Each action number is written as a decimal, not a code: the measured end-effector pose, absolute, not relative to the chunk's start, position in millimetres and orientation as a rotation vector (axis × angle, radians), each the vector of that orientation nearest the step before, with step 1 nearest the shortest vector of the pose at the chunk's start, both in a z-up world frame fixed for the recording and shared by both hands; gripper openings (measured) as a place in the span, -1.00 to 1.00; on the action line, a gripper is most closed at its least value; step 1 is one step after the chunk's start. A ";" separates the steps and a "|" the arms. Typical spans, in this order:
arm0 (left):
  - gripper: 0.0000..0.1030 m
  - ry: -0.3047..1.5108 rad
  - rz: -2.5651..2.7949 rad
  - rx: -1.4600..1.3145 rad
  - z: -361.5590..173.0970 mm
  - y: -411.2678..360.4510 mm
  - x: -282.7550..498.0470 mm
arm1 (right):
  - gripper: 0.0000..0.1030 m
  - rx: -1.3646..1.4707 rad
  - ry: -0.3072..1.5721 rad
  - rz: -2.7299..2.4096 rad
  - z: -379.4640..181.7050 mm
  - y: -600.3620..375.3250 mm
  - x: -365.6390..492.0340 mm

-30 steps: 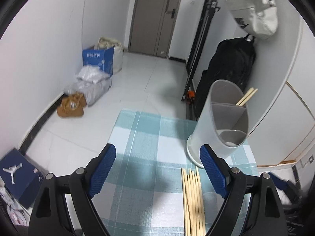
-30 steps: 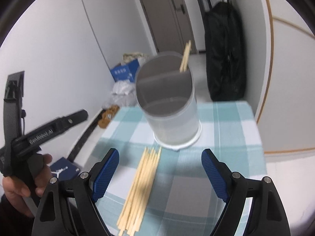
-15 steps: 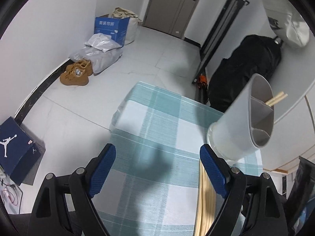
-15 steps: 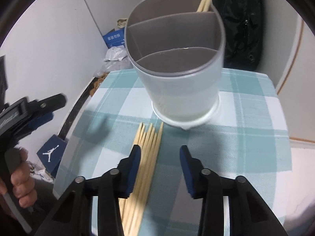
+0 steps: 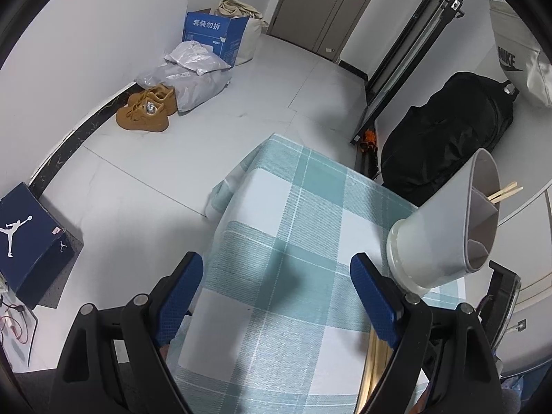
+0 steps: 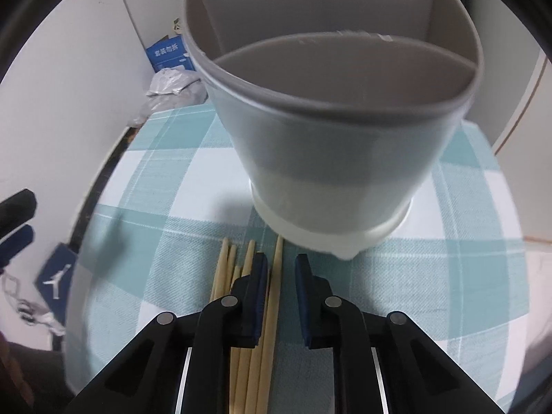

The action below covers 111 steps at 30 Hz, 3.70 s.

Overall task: Organize utensils
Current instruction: 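Move both open tools back down to the remaining chopsticks, then grasp one chopstick with the right tool and lift it upright, then grasp a chopstick with the left tool while the right tool holds its chopstick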

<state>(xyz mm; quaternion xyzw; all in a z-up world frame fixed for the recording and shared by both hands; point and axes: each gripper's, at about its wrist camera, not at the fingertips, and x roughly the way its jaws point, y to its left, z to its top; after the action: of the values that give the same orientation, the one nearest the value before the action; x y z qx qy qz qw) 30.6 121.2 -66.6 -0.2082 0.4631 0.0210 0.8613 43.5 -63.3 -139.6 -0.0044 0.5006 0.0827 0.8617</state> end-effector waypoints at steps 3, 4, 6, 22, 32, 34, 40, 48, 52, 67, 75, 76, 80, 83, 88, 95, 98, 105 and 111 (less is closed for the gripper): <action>0.63 0.994 0.059 -0.428 -71.3 124.3 32.9 | -0.90 -0.064 1.047 0.162 -137.4 -56.5 40.5; 0.63 1.000 0.063 -0.430 -73.1 126.4 33.6 | -0.94 -0.088 1.046 0.157 -137.1 -54.9 38.4; 0.63 1.015 0.065 -0.442 -75.3 127.5 33.7 | -0.94 -0.108 1.046 0.159 -137.3 -56.5 36.1; 0.63 1.045 0.067 -0.405 -78.8 119.7 34.0 | -0.89 -0.080 1.107 0.235 -130.1 -78.9 18.3; 0.63 1.096 0.053 -0.347 -89.4 107.5 35.0 | -0.86 -0.186 1.092 0.268 -136.0 -62.3 30.1; 0.63 1.112 0.031 -0.317 -92.9 99.5 34.2 | -0.89 -0.151 1.096 0.277 -136.3 -65.8 32.7; 0.63 1.198 -0.103 -0.212 -105.1 61.5 31.0 | -0.90 0.086 1.053 0.279 -119.6 -104.7 28.5; 0.63 1.232 -0.141 -0.009 -117.1 23.3 22.2 | -0.91 0.477 0.967 0.295 -103.0 -176.4 14.6; 0.63 1.229 -0.112 0.024 -118.7 21.8 21.7 | -0.91 0.599 0.945 0.297 -102.1 -206.6 6.7; 0.64 1.231 -0.090 -0.023 -121.5 8.3 31.8 | -0.91 0.689 0.851 0.308 -86.1 -227.2 -0.5; 0.64 1.238 -0.033 0.002 -123.1 15.4 43.7 | -0.91 0.673 0.837 0.311 -82.8 -230.2 -3.8; 0.64 1.230 -0.032 0.013 -122.9 14.8 45.6 | -0.91 0.672 0.837 0.311 -82.4 -230.7 -3.9; 0.64 1.201 -0.018 0.052 -122.1 10.0 52.0 | -0.91 0.659 0.828 0.304 -78.7 -230.9 -4.8; 0.60 1.181 -0.022 0.094 -121.4 4.0 58.4 | -0.91 0.632 0.819 0.297 -75.4 -228.6 -4.3; -0.15 1.184 -0.098 0.089 -118.2 -2.6 62.1 | -0.91 0.603 0.814 0.300 -73.9 -226.6 -2.3; -0.95 1.200 -0.169 0.096 -117.1 -12.1 63.3 | -0.91 0.599 0.826 0.306 -75.3 -227.2 1.4; -0.97 1.201 -0.175 0.055 -116.7 -6.1 65.9 | -0.91 0.593 0.828 0.307 -75.1 -225.9 2.4; -0.98 1.061 -0.218 -0.113 -74.5 8.7 53.4 | -0.91 0.577 0.799 0.312 -65.1 -224.2 -1.1; -0.98 0.946 -0.234 -0.160 -46.7 22.9 29.8 | -0.91 0.524 0.741 0.318 -51.8 -215.6 -13.9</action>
<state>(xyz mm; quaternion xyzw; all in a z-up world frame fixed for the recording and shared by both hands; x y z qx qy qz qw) 29.8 22.9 -46.7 -0.0766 0.4541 -0.1122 0.8805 -13.9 -215.6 -51.8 0.2522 0.3566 0.1528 0.8865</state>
